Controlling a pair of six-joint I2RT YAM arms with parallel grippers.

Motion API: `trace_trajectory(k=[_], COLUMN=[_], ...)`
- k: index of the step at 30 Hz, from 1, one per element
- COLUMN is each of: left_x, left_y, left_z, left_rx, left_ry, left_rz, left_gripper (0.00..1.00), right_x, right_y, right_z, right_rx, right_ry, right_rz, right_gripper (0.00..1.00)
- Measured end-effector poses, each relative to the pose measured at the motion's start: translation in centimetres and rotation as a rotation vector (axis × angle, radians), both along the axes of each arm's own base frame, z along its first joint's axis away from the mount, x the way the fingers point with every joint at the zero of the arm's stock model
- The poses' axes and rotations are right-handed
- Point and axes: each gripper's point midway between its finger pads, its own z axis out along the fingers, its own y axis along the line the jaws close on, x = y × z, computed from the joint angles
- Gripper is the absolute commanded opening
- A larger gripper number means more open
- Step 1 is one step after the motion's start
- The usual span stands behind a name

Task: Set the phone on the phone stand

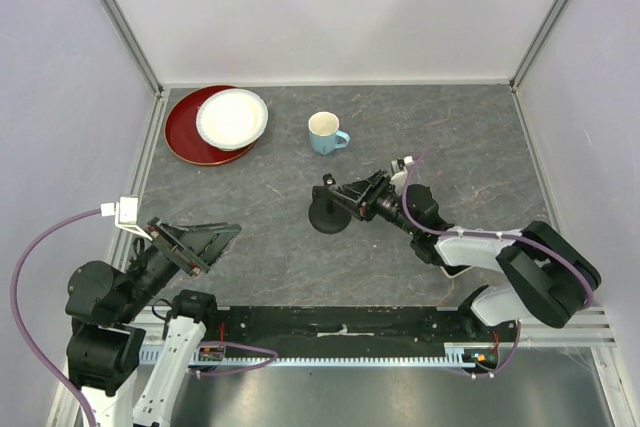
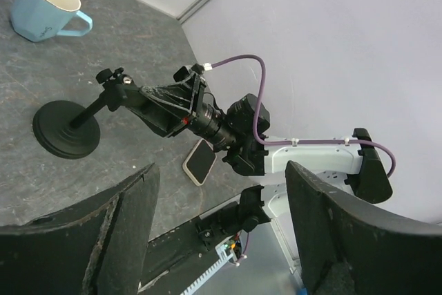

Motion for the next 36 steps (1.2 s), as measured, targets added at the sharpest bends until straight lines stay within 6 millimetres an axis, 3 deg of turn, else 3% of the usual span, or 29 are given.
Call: trace_trajectory(k=[3,4,5,7,8,10,13,18,20,24,27,29,33,36], left_x=[-0.1,-0.1,-0.1,-0.1,-0.1,0.0,0.3,0.3,0.3,0.3,0.4,0.6,1.0,1.0], left_y=[-0.2,-0.2,-0.2,-0.2,-0.2,-0.2,-0.3,-0.3,-0.3,-0.3,-0.3,-0.3,-0.5,-0.5], left_z=[0.1,0.1,0.1,0.1,0.1,0.1,0.4,0.5,0.5,0.6,0.5,0.2,-0.5,-0.6], left_rx=[-0.005,-0.007,-0.008,-0.010,-0.010,-0.010,-0.010,-0.011,-0.011,-0.012,-0.011,-0.011,-0.008,-0.008], left_ry=[0.002,0.001,0.001,0.003,0.004,0.005,0.003,-0.003,-0.004,-0.005,-0.004,0.001,0.020,0.021], left_rz=[-0.012,-0.014,-0.014,-0.015,-0.015,-0.015,-0.015,-0.015,-0.015,-0.015,-0.015,-0.015,-0.019,-0.023], left_gripper=[0.78,0.78,0.78,0.77,0.77,0.77,0.77,0.77,0.76,0.75,0.74,0.73,0.73,0.73], right_x=[-0.2,-0.2,-0.2,-0.2,-0.1,0.1,0.6,3.0,4.6,6.2,5.5,4.2,1.3,-0.7], right_y=[-0.9,-1.2,-1.5,-1.9,-2.0,-2.6,-4.3,-7.7,-10.1,-18.4,-24.8,-28.5,-32.5,-34.3], right_z=[0.1,0.2,0.2,0.3,0.3,0.8,1.9,0.3,0.6,1.7,0.6,-1.8,-6.2,-8.0], right_rx=[-0.003,-0.009,-0.016,-0.024,-0.027,-0.025,-0.052,-0.357,-0.518,-0.898,-1.179,-1.378,-1.568,-1.542], right_ry=[0.000,0.002,0.002,0.005,0.006,-0.002,-0.051,-0.050,-0.038,0.050,0.150,0.257,0.453,0.564], right_rz=[-0.036,-0.050,-0.060,-0.079,-0.087,-0.105,-0.145,-0.222,-0.308,-0.597,-0.750,-0.776,-0.714,-0.706], right_gripper=[0.17,0.25,0.43,0.65,0.83,0.96,0.98,0.98,0.98,0.98,0.98,0.98,0.98,0.98])
